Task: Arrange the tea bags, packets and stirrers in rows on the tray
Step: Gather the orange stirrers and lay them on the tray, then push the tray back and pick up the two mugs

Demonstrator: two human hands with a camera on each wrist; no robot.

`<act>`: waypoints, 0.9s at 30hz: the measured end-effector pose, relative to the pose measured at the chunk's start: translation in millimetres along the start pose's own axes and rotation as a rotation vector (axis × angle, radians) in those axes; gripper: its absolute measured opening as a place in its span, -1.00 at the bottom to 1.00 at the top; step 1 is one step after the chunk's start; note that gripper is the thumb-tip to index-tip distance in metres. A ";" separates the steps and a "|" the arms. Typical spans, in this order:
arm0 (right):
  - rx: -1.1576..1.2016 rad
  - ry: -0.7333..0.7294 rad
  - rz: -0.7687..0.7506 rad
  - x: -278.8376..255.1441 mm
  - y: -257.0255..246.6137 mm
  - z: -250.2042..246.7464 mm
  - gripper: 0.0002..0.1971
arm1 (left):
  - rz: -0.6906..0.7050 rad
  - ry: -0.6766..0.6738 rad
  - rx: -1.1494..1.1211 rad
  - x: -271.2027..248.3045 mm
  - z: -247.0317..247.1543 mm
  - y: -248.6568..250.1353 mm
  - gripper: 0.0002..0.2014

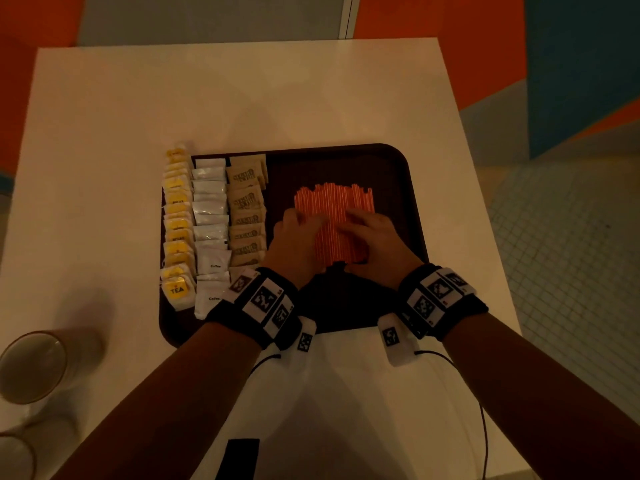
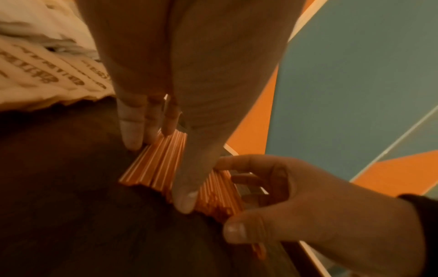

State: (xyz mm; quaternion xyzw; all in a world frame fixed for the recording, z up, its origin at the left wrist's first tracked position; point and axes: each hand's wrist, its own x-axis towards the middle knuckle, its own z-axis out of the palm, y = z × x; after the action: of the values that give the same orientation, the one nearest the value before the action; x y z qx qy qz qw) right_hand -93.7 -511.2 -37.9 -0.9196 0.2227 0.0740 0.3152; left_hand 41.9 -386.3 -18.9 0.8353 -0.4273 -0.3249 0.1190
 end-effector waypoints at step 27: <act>-0.063 0.395 0.018 -124.7 -6.4 80.8 -0.63 | -0.046 0.392 0.031 -186.5 40.6 -149.0 -0.72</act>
State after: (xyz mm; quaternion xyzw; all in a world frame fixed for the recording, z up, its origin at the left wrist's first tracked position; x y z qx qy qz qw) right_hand -201.4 -412.0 -63.8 -0.9236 0.2862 -0.0982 0.2355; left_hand 31.5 -145.2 -38.5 0.8938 -0.3817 -0.1521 0.1796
